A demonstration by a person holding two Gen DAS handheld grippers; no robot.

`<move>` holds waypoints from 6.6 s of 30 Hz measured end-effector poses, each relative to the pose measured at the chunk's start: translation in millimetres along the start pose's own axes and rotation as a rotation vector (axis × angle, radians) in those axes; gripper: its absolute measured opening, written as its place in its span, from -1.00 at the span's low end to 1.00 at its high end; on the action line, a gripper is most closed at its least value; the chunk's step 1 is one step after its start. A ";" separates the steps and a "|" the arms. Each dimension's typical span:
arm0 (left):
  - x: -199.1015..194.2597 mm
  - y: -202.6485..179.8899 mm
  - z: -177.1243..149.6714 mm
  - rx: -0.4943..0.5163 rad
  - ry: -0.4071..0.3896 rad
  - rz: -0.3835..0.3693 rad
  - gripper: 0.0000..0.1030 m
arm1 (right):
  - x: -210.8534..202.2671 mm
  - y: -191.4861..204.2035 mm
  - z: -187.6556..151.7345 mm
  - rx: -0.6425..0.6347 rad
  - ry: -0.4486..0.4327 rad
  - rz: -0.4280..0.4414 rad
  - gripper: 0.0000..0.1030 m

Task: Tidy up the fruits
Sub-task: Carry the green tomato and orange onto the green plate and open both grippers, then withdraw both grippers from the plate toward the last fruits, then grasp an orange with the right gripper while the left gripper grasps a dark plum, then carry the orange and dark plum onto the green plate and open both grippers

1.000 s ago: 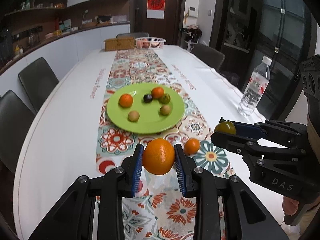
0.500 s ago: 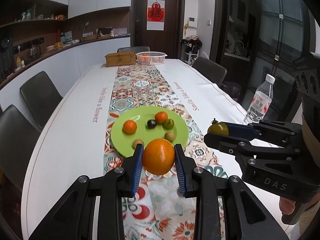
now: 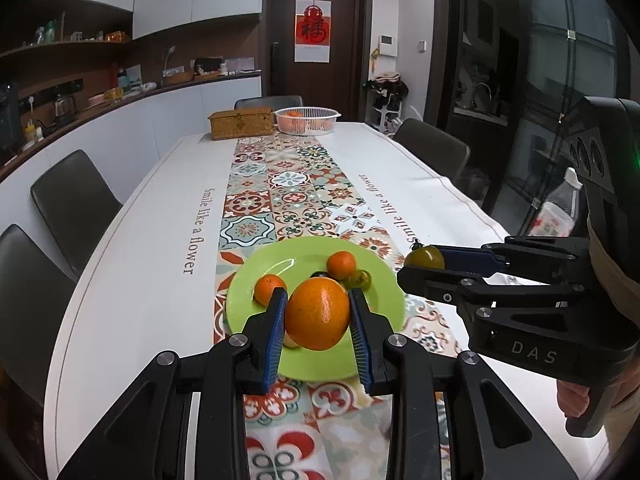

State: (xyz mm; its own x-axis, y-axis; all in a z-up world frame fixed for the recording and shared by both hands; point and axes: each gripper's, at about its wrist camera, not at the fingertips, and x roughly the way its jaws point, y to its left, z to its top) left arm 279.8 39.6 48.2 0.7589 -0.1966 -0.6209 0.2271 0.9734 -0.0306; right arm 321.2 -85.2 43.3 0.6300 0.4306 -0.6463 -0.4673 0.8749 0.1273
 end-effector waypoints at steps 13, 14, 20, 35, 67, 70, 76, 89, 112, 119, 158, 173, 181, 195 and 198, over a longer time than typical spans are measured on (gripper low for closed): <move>74.2 29.2 0.7 -0.047 0.097 -0.058 -0.41 | 68.8 -17.6 8.0 -0.039 0.096 -0.008 -0.44; 79.0 30.0 0.4 -0.048 0.103 -0.060 -0.41 | 72.8 -18.8 8.1 -0.040 0.101 -0.008 -0.44; 103.9 35.9 -4.0 -0.060 0.135 -0.074 -0.41 | 99.1 -28.7 6.5 -0.035 0.139 -0.004 -0.44; 109.7 39.5 -8.6 -0.049 0.140 -0.026 -0.19 | 108.4 -37.5 3.7 -0.019 0.138 -0.020 -0.34; -38.8 -31.5 -22.1 0.037 -0.022 0.067 0.50 | -57.7 -1.5 -26.4 -0.074 -0.110 -0.058 -0.02; -49.2 -37.3 -28.0 0.044 -0.033 0.077 0.54 | -66.4 0.7 -33.4 -0.074 -0.116 -0.063 -0.02; -67.8 -47.8 -39.5 0.052 -0.048 0.091 0.59 | -78.6 4.3 -46.8 -0.073 -0.124 -0.061 0.15; -95.7 -72.2 -66.5 0.094 -0.104 0.095 0.61 | -106.6 13.1 -79.6 -0.140 -0.166 -0.102 0.15; -62.0 -94.7 -104.4 0.207 -0.074 0.017 0.55 | -75.2 10.1 -118.9 -0.374 -0.083 -0.088 0.15; -28.6 -85.7 -117.0 0.189 0.031 -0.040 0.34 | -41.4 6.8 -127.7 -0.423 -0.002 -0.050 0.15; 50.4 -62.4 -119.5 0.096 0.207 -0.172 -0.48 | 47.5 -0.4 -129.7 -0.488 0.195 0.082 -0.18; 23.7 -58.4 -115.8 0.059 0.144 -0.130 -0.49 | 31.2 1.3 -125.8 -0.366 0.172 0.087 -0.27; -7.1 -56.0 -108.4 0.040 0.085 -0.102 -0.49 | 3.2 8.3 -118.7 -0.314 0.110 0.064 -0.27; -52.3 -51.0 -89.7 0.035 -0.009 -0.039 -0.49 | -39.9 20.8 -94.8 -0.250 -0.003 0.001 -0.26; -58.0 -50.0 -82.8 0.030 -0.026 -0.031 -0.49 | -46.5 20.9 -87.5 -0.221 -0.029 -0.011 -0.26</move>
State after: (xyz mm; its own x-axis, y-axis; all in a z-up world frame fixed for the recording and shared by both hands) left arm 173.8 12.0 20.9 0.7665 -0.2295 -0.5998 0.2684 0.9630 -0.0254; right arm 227.9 -106.4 10.2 0.6517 0.4302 -0.6247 -0.5830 0.8110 -0.0497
